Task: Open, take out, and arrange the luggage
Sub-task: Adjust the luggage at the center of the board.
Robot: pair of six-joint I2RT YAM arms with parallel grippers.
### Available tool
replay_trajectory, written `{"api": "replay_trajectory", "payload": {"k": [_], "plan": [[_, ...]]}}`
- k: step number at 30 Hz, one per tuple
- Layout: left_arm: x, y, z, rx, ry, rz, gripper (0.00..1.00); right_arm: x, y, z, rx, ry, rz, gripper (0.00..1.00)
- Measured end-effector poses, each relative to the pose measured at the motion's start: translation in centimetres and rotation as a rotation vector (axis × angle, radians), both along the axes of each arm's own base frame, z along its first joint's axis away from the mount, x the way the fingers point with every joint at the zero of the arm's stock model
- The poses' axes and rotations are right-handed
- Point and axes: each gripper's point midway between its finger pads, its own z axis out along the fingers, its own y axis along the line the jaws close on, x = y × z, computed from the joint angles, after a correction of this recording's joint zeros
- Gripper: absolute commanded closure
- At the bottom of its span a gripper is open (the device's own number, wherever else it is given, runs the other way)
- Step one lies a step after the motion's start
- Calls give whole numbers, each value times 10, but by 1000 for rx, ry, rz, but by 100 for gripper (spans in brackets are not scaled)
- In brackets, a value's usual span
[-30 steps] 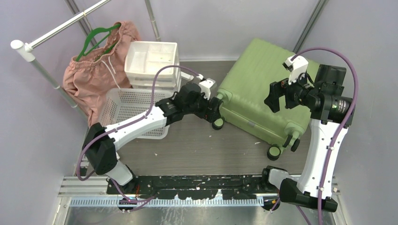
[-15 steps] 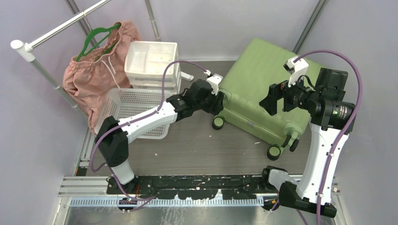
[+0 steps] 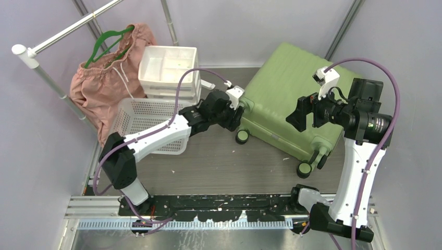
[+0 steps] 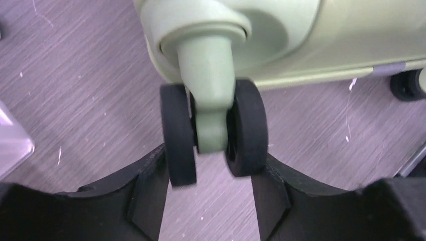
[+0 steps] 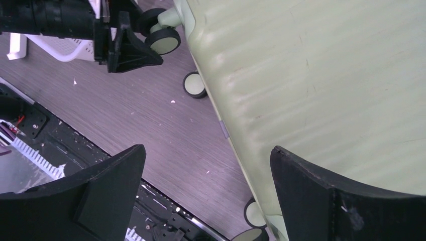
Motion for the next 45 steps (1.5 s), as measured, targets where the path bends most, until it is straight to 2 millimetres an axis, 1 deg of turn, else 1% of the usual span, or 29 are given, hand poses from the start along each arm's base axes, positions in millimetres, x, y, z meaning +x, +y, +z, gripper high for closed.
{"api": "replay_trajectory", "payload": {"k": [2, 3, 5, 6, 7, 9, 15, 18, 21, 24, 28, 33, 34, 35, 37, 38, 39, 41, 42, 44, 45], "plan": [[-8, 13, -4, 27, 18, -10, 100, -1, 1, -2, 6, 9, 4, 0], [-10, 19, 0, 26, 16, -8, 100, -1, 1, -2, 8, 12, 5, 0], [-9, 29, 13, -5, 8, -6, 100, -2, 2, -4, 12, 18, 8, 0], [-8, 37, 18, -5, -2, -3, 100, -2, 2, -6, 14, 23, 8, 0], [-8, 42, 19, -6, 0, -9, 100, -2, 3, -7, 16, 26, 10, 0], [-6, 52, 12, 2, 23, -7, 100, -3, 3, -9, 18, 31, 10, 0], [7, 67, 14, -26, 46, -2, 100, -3, 2, -10, 17, 36, 2, 0], [12, 73, 15, -43, 58, 1, 100, 1, -4, -13, 6, 45, -33, 0], [15, 77, 16, -59, 71, 4, 100, 6, -14, -17, -15, 57, -100, 0], [18, 81, 17, -76, 84, 9, 100, 15, -30, -19, -37, 59, -198, 1], [21, 87, 20, -95, 95, 25, 100, 29, -59, -17, -38, 51, -346, 9], [19, 90, 24, -135, 126, 40, 100, 45, -111, -17, 2, 74, -543, 15], [17, 90, 24, -147, 134, 41, 99, 47, -124, -18, 8, 81, -585, 17], [16, 90, 24, -160, 141, 43, 98, 47, -132, -21, 12, 93, -613, 19], [14, 90, 25, -187, 153, 49, 92, 45, -146, -26, 17, 112, -664, 23], [13, 89, 25, -204, 164, 53, 83, 44, -151, -29, 17, 120, -681, 25], [12, 89, 25, -219, 172, 56, 72, 42, -155, -32, 19, 131, -700, 27], [10, 88, 25, -253, 187, 67, 52, 37, -159, -42, 27, 156, -726, 31], [9, 88, 25, -266, 192, 73, 42, 34, -160, -48, 30, 173, -734, 34], [8, 90, 28, -292, 193, 95, 27, 28, -160, -64, 37, 219, -749, 39], [7, 94, 32, -305, 189, 111, 22, 24, -159, -74, 41, 249, -753, 43]]}}
